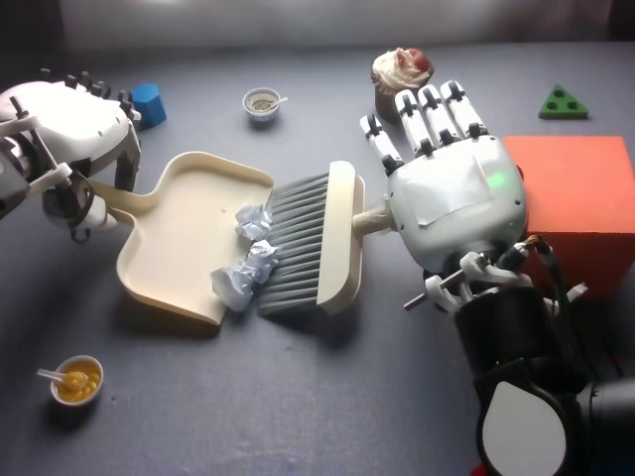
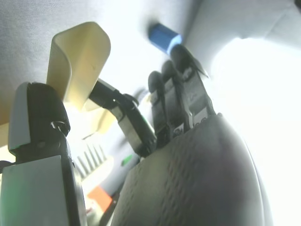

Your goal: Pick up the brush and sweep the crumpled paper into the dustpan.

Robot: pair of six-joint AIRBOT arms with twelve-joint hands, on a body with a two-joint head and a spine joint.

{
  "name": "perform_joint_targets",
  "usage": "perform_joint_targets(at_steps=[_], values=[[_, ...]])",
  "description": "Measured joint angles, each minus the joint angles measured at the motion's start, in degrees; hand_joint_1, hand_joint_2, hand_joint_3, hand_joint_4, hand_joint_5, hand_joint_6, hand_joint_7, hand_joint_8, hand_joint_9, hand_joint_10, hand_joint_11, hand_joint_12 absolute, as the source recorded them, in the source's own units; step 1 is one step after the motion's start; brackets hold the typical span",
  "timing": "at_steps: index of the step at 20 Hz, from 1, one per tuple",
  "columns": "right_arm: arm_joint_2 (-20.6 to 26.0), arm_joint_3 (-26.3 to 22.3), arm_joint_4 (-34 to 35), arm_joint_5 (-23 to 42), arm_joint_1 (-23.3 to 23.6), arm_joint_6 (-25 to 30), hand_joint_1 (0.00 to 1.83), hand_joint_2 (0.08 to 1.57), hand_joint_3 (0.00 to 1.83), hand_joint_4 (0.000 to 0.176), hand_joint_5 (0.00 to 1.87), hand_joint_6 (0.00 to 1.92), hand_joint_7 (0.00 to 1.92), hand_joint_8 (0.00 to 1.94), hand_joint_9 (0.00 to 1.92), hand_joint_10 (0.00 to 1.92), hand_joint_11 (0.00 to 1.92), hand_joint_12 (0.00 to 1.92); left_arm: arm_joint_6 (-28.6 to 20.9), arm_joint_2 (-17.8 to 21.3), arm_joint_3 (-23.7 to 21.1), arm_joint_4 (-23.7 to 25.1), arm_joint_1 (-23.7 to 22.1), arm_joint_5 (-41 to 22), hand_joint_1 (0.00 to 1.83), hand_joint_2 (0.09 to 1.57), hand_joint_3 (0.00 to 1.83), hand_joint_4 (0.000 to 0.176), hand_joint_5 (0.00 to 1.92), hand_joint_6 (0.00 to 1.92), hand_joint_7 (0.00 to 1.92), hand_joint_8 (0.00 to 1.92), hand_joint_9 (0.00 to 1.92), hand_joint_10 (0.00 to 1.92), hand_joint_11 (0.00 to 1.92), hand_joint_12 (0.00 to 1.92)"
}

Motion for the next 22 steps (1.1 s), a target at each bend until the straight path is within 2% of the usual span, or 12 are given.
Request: perform_joint_targets(at_steps=[2,3,4,5,6,7,8,9,10,12,14,22], values=[[0.2,0.3,-0.9,0.1,0.0,0.4,1.25,0.99,0.00,0.000,0.38,0.01,0.42,0.01,0.46,0.02,0.42,0.11,-1.2,-0.2,0.0,0.3,0.7,-0.8,1.14,1.11,0.00,0.000,1.00,0.94,0.28,0.00,0.21,0.00,0.07,0.36],[0.3,0.7,-2.3,0.2,-0.1,0.6,1.30,0.97,0.00,0.000,0.60,0.02,0.74,0.03,0.78,0.05,0.60,0.19,-1.3,-0.2,-0.1,0.2,0.8,-1.0,1.13,1.12,0.00,0.000,0.98,0.98,0.28,0.00,0.22,0.00,0.09,0.38],[0.3,1.0,-3.0,0.3,-0.1,1.3,1.29,0.97,0.00,0.000,0.77,0.01,0.94,0.03,0.96,0.07,0.70,0.26,-1.6,-0.2,-0.1,0.3,1.1,-1.4,1.13,1.12,0.00,0.000,0.97,0.99,0.28,0.00,0.22,0.00,0.09,0.38],[-0.1,1.2,-3.2,0.3,-0.1,1.6,1.27,1.08,0.00,0.000,1.11,0.24,0.96,1.00,0.98,0.47,0.39,1.34,-1.8,0.0,-0.3,0.4,1.3,-2.0,1.15,1.11,0.00,0.000,1.00,0.94,0.29,0.00,0.25,0.01,0.10,0.40],[-0.4,1.2,-2.9,0.3,-0.4,1.7,1.21,1.02,0.00,0.000,1.21,0.48,0.78,1.54,0.70,1.56,0.38,1.81,-2.1,0.1,-0.4,0.2,1.4,-2.0,1.14,1.12,0.00,0.000,0.98,0.97,0.27,0.00,0.23,0.00,0.09,0.41],[-1.2,1.7,-2.5,0.3,-1.0,1.9,1.23,0.96,0.00,0.000,0.97,1.24,0.75,1.86,0.72,1.85,0.53,1.90,-2.2,0.2,-0.4,0.2,1.4,-2.0,1.14,1.12,0.00,0.000,0.98,0.97,0.28,0.00,0.24,0.00,0.10,0.42],[-1.7,1.9,-1.9,0.4,-1.1,1.9,1.29,0.96,0.00,0.000,0.92,1.78,0.84,1.93,0.88,1.91,0.74,1.92,-2.2,0.4,-0.5,0.2,1.5,-2.2,1.14,1.11,0.00,0.000,0.99,0.96,0.29,0.00,0.25,0.00,0.11,0.44],[-2.0,2.2,-2.0,0.5,-1.1,2.0,1.33,1.00,0.00,0.106,0.98,1.89,0.93,1.94,0.94,1.92,0.72,1.92,-2.5,0.8,-1.0,0.3,1.7,-2.5,1.15,1.12,0.00,0.000,0.98,0.97,0.28,0.00,0.24,0.00,0.10,0.44],[-2.1,2.4,-2.1,0.7,-1.1,2.0,1.32,1.01,0.00,0.162,1.02,1.92,1.00,1.94,1.01,1.92,0.79,1.92,-2.6,0.9,-1.1,0.3,1.8,-2.5,1.14,1.12,0.00,0.000,0.99,0.96,0.29,0.00,0.25,0.00,0.11,0.45],[-2.1,2.6,-1.0,1.3,-1.1,2.0,1.37,1.04,0.00,0.175,1.08,1.92,1.17,1.94,1.22,1.92,1.15,1.92,-2.6,1.1,-1.7,-0.3,2.2,-2.8,1.13,1.12,0.00,0.000,0.97,0.98,0.27,0.00,0.24,0.00,0.10,0.47],[-2.0,2.7,-0.8,1.2,-1.1,1.9,1.41,1.07,0.01,0.176,1.07,1.92,1.21,1.94,1.30,1.92,1.27,1.92,-2.6,1.2,-1.9,-0.2,2.2,-2.9,1.11,1.14,0.00,0.000,0.94,1.05,0.27,0.00,0.24,0.00,0.09,0.48],[-0.1,4.2,-10.8,1.7,-1.8,1.8,1.49,1.16,0.01,0.176,1.06,1.92,1.23,1.94,1.30,1.92,1.30,1.92,-2.6,1.6,-2.5,-0.2,2.2,-3.5,1.13,1.13,0.00,0.000,0.94,1.03,0.26,0.00,0.22,0.00,0.04,0.49]])
